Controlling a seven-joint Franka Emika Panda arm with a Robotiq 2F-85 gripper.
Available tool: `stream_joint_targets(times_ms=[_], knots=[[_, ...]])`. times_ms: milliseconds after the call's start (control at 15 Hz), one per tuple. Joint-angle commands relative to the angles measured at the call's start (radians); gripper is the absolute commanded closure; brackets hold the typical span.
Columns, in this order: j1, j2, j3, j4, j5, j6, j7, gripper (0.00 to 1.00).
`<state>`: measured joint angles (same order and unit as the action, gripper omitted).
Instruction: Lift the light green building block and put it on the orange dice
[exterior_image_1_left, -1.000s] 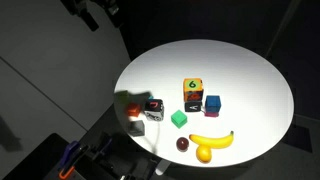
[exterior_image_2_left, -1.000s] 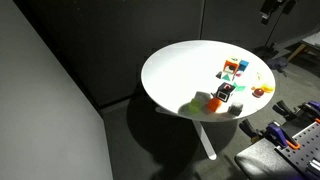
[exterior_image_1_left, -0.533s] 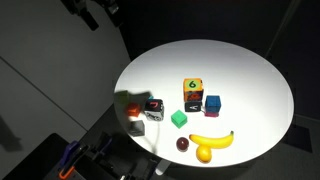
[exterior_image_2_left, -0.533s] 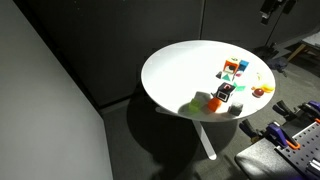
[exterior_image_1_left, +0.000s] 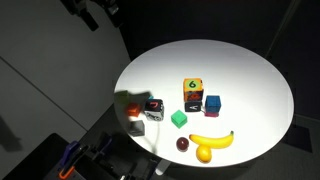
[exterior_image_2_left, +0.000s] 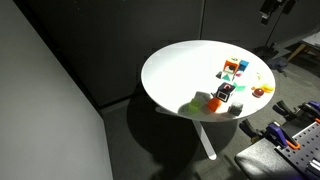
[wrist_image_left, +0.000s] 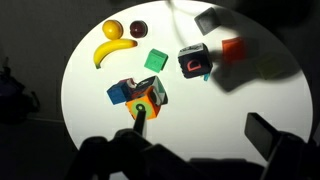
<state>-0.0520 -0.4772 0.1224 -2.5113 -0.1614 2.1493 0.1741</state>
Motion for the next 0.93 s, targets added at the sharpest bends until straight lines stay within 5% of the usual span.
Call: stream_joint_targets(times_ms=[0,867], knots=[[0.014,0.016,-0.016,0.022,0.000,-0.007,0.002,0.00],[0.050,0.175,-0.053,0.148,0.071,0.021,-0.050,0.00]])
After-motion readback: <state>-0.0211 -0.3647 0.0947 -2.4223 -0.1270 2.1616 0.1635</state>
